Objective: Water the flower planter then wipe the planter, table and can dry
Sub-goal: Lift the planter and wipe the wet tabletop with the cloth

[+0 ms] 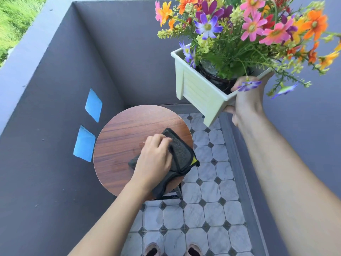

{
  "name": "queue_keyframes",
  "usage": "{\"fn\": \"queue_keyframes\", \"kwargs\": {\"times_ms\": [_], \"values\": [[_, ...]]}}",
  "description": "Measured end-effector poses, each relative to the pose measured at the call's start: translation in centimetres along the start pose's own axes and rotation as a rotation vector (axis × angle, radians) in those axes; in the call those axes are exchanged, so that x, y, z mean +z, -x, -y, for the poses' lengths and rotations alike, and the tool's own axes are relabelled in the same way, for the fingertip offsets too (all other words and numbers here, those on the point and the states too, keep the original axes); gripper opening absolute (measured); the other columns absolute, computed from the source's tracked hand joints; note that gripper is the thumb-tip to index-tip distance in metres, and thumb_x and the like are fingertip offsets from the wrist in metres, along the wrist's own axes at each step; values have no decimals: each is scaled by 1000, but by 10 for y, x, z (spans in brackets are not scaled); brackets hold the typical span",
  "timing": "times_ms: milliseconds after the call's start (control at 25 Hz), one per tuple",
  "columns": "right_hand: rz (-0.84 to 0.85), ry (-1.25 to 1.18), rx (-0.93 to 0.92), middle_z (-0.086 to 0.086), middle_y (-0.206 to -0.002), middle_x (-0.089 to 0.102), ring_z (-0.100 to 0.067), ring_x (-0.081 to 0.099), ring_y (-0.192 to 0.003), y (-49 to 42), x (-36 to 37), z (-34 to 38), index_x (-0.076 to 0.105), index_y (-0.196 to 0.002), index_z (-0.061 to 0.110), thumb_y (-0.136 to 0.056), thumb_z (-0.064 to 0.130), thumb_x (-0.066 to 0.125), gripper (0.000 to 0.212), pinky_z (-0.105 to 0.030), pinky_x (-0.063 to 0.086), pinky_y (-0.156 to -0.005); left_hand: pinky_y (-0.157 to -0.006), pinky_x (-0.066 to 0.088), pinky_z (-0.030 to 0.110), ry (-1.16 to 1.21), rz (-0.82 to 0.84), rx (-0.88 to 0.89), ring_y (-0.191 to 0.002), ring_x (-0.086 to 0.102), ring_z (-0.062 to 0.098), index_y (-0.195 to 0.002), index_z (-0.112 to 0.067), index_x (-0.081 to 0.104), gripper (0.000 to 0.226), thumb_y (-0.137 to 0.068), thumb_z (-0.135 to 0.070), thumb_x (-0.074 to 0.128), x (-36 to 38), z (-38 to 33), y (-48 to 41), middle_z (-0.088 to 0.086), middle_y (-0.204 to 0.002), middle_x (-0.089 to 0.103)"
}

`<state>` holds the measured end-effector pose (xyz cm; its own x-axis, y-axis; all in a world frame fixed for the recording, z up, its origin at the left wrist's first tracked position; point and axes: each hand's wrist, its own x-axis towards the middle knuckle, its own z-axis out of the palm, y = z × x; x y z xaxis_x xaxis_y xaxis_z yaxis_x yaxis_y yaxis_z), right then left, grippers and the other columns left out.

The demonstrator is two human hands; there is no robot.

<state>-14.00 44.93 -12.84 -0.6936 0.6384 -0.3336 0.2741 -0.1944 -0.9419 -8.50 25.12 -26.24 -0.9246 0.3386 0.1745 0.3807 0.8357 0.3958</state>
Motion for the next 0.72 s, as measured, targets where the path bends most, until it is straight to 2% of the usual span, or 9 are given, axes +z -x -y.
{"fn": "queue_keyframes", "kwargs": {"times_ms": [40,120,240,320,400,480,560,640,720], "values": [[10,3,-5,0,-66,27,-25,29,-72,-1,-1,0,31,-55,23,-60,17,41,13,-41,38,-64,-78,47,40,-41,45,67,-88,53,33,-114,-2,60,40,-79,-7,42,6,4,4,13,-106,61],[5,-7,6,2,-67,29,-23,28,-72,-3,-3,-1,29,-55,22,-64,17,43,18,-41,38,-65,-73,52,45,-102,196,28,-90,54,34,-124,-4,55,47,-82,-15,37,10,11,4,12,-112,61],[-13,-36,25,2,-67,28,-21,27,-71,-7,-4,-2,27,-56,21,-64,18,46,20,-41,38,-63,-81,45,42,-98,276,-35,-103,47,30,-134,-15,47,49,-85,-18,44,5,12,-6,5,-114,56],[-14,-42,40,1,-67,30,-22,30,-69,-7,-4,-2,33,-54,20,-73,16,46,23,-42,42,-64,-77,40,38,-15,254,59,-97,49,23,-123,-24,56,45,-80,-24,44,-9,12,-4,-3,-98,59],[-12,-37,38,0,-68,27,-26,28,-71,-6,-5,-1,30,-61,21,-61,20,46,16,-42,38,-62,-69,40,35,76,278,153,-84,50,15,-106,-29,61,40,-70,-25,44,-27,17,12,-12,-82,55],[-3,-40,42,-1,-70,26,-25,27,-75,-5,-6,-1,28,-66,22,-55,22,44,19,-41,36,-63,-68,37,31,73,405,253,-77,47,9,-92,-32,58,35,-61,-21,46,-40,24,37,-15,-77,49],[-13,-53,41,0,-68,29,-23,29,-74,-9,-5,-3,30,-62,22,-68,18,46,17,-41,39,-64,-68,34,31,-13,510,358,-70,44,9,-74,-29,55,23,-54,-22,48,-48,31,59,-12,-70,47],[-20,-56,39,1,-69,32,-20,30,-70,-8,-5,-3,33,-59,21,-67,18,47,16,-41,40,-64,-65,35,34,44,442,388,-64,43,12,-63,-24,54,7,-59,-20,50,-49,34,60,-8,-63,48],[-21,-63,40,1,-69,29,-18,26,-66,-6,-2,0,32,-62,22,-54,22,44,15,-40,36,-64,-76,44,32,160,313,302,-77,53,13,-80,-16,68,20,-78,-18,48,-41,27,40,-1,-79,64]]}}
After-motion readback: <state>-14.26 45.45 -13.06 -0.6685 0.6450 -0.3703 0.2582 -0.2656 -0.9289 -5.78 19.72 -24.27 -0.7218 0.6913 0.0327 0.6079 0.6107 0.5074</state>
